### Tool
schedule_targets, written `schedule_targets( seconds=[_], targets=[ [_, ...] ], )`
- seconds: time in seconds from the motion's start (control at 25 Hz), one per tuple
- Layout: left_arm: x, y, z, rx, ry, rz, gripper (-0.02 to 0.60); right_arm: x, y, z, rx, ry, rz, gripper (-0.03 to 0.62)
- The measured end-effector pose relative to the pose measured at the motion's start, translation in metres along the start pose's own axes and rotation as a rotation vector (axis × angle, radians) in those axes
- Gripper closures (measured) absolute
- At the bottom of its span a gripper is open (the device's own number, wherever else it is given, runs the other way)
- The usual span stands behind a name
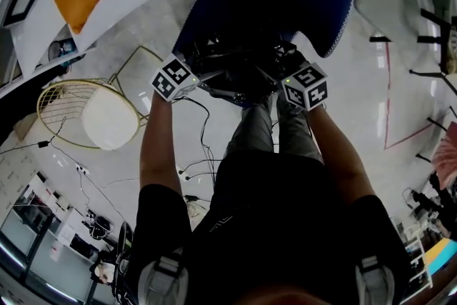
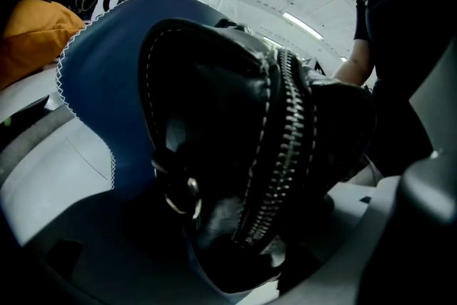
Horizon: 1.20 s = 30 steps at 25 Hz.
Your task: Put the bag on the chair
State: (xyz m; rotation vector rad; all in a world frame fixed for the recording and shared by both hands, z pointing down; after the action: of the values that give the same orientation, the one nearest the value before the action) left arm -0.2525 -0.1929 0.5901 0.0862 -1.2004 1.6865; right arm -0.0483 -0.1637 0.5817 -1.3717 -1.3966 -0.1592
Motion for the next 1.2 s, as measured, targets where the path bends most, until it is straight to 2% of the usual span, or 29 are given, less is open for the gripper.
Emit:
schedule_targets(
  seconds=[0.32,0.6,0.8,1.2],
  targets=[
    [0.0,0.005,0.0,-0.05,0.034,-0.007,0.186,-0.003,0.003,0.001,0.003,0.009,0.019,0.31],
    [0.0,0.007,-0.006,-0.105,0.059,0.028,0.169,0.004,0.024,0.002,0.065,0.022,0.011,0.295],
    [-0.004,0.014,-0.004,-0.134,0.099,-0.01,0.169,0.001,0.031,-0.002,0.092,0.01,0.002,0.294],
    [0.003,0.019,-0.019,-0.214,0.125,-0.049,0.169,0.006,0.044,0.006,0.123,0.005,0.006,0.295]
  ],
)
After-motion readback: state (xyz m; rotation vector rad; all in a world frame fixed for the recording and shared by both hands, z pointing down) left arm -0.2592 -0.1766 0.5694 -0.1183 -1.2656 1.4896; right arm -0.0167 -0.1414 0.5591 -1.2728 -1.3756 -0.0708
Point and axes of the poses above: the fingertips, and each gripper's own axes: y backward along the fingers, z to its left, x out of its underside, the point moved 7 cm from there along y, backward along the fingers, and after that the axes turned 14 degrees about y, right-handed, at the moved point
